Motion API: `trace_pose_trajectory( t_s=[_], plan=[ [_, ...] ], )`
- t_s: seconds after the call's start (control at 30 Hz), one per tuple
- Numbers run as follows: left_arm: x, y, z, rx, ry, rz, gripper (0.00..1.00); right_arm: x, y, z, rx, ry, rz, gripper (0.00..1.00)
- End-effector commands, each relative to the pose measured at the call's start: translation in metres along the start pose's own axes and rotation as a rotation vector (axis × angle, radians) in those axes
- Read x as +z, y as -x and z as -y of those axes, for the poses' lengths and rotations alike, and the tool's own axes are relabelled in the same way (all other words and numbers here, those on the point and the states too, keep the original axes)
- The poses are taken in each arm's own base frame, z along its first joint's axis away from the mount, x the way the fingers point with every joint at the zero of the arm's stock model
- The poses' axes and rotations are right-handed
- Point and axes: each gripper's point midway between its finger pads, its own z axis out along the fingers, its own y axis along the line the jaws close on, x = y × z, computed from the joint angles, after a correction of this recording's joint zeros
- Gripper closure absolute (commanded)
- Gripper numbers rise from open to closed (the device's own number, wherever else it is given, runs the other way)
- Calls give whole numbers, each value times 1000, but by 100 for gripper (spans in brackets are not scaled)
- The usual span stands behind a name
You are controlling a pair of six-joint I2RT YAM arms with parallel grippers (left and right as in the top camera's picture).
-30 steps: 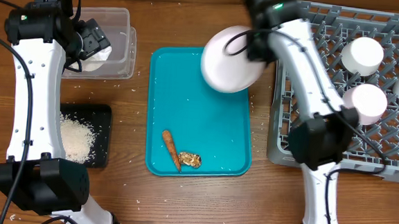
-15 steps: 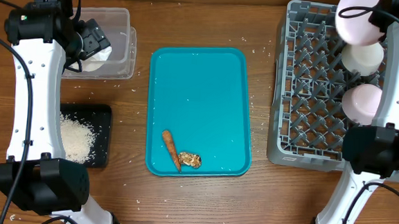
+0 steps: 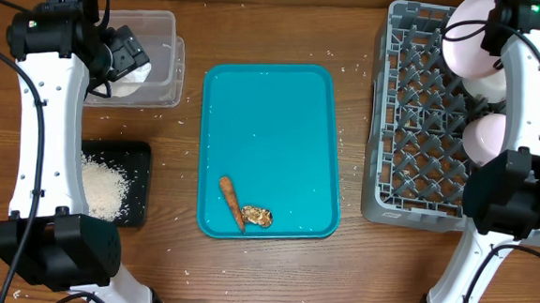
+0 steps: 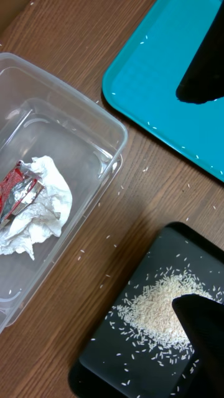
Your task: Sort waste into correct bins and load items into the dishwasher
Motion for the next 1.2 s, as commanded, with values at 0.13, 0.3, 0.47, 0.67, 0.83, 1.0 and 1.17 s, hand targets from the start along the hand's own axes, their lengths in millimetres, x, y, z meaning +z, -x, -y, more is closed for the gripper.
trace_pose_trajectory(
  t_s=[0.13,0.3,0.47,0.67,0.83,1.0,1.17],
  plan=[
    [-4,1,2,-14,-10,7,0,-20,-4,-22,-93,-69,40,96],
    [-4,1,2,-14,-10,7,0,-38,-1,-29,-127,-144,89,96],
    [-4,1,2,-14,-10,7,0,-50,-3,-45,-153,-126,104,37],
    [-4,1,2,-14,-10,7,0,-106,5,-54,-87,-4,170,0],
    [-4,1,2,-14,-10,7,0,-191,-25,-81,-100,476,77,0],
    [-4,1,2,-14,-10,7,0,-262,-75,-119,-159,956,-137,0],
    [-4,1,2,-14,-10,7,0,-287,-148,-141,-346,1100,-408,0]
  ],
)
